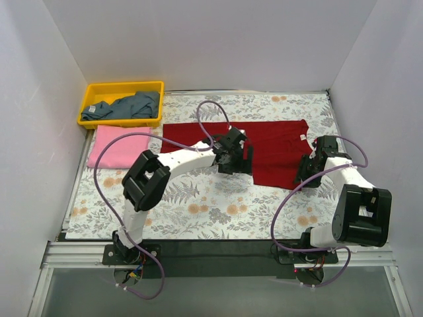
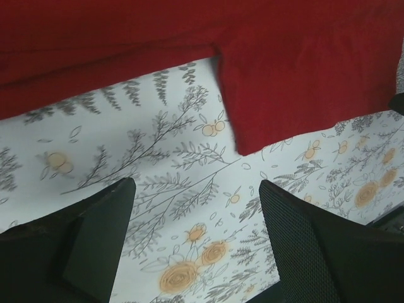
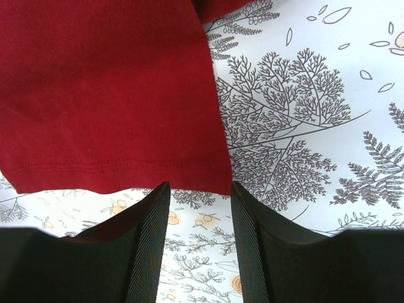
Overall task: Fold and stack the t-shirts
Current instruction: Fold the tshirt
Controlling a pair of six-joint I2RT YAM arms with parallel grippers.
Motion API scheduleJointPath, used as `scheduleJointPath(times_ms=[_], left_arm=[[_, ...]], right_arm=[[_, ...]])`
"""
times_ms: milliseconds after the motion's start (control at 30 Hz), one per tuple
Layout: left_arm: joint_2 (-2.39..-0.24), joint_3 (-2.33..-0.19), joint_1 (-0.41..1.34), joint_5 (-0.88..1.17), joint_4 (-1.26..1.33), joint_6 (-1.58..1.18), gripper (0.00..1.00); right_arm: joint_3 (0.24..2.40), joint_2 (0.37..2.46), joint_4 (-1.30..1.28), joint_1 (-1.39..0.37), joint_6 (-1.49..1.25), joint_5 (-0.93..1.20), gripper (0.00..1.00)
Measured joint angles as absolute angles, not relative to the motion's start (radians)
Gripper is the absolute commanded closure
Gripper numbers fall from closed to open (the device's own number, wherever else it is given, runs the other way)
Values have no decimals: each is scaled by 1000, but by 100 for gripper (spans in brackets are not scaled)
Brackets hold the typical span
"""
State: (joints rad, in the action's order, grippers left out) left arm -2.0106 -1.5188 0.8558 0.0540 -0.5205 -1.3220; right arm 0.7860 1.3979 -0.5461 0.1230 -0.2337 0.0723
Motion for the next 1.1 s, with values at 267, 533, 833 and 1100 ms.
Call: scheduleJointPath(times_ms=[267,533,833,1100], left_arm=[[-2186,-1681,902,81,-545,-1314,29],[-2250,-1760,947,96,-554,-1308,50],[-2314,-1851,958,124,-594,-1308,73],[-2336,-1874,958,126,-599,-1305,100]], right_arm=[[774,1407,-520,122,-237,58,58],[754,1424,-502,105,-237,56,65],[744,1438,-477,88,-244,63,82],[744,1441,-467,84,-254,70,99]])
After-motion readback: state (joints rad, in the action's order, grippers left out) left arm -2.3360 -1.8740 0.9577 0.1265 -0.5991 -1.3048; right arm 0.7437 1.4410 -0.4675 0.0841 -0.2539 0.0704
